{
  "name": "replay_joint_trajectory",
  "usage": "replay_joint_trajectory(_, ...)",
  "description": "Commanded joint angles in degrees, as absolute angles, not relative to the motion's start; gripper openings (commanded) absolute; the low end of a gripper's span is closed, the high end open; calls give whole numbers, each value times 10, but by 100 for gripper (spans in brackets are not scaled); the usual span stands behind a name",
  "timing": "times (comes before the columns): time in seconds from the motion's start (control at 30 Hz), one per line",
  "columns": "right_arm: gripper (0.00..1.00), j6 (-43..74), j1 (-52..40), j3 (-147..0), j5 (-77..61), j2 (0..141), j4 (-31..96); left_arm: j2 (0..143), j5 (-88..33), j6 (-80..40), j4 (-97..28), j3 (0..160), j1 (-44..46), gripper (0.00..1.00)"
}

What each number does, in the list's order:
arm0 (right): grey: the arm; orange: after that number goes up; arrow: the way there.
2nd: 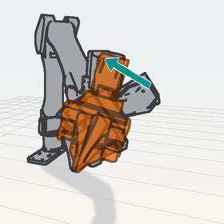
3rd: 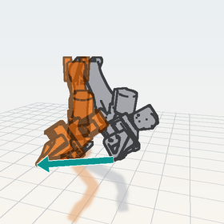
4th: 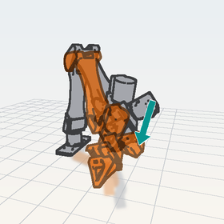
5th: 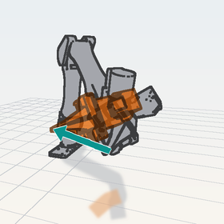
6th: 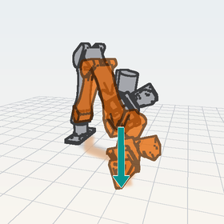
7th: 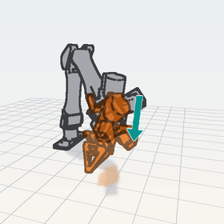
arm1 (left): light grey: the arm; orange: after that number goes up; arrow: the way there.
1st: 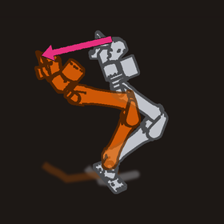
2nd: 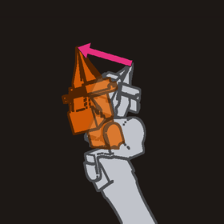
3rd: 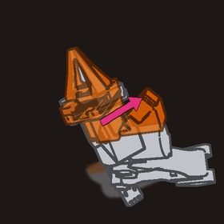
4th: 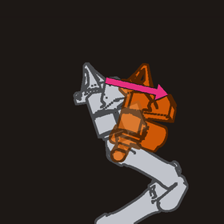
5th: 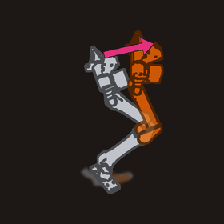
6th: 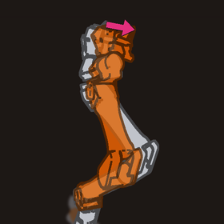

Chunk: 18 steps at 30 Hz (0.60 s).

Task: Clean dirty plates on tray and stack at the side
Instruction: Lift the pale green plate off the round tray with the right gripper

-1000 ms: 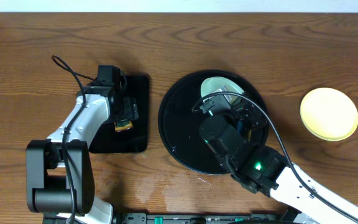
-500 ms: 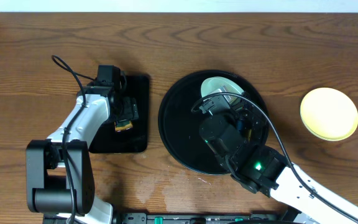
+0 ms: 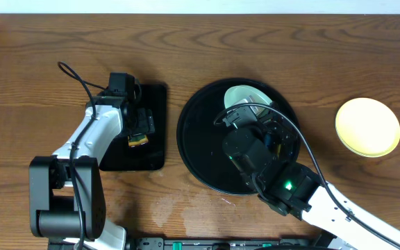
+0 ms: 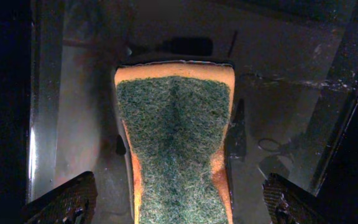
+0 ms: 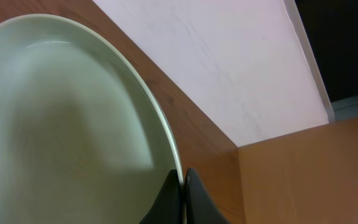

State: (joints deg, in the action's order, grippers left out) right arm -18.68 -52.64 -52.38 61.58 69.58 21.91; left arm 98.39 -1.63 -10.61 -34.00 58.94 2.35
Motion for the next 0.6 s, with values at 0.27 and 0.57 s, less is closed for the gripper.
replay_joint_trajectory(0.27, 1, -166, -524, -527, 640, 689, 211, 985, -20, -103, -339, 585, 23, 87)
replay_joint_trajectory(0.57, 1, -88, -464, -527, 536, 688, 236, 985, -20, -103, -339, 585, 23, 87)
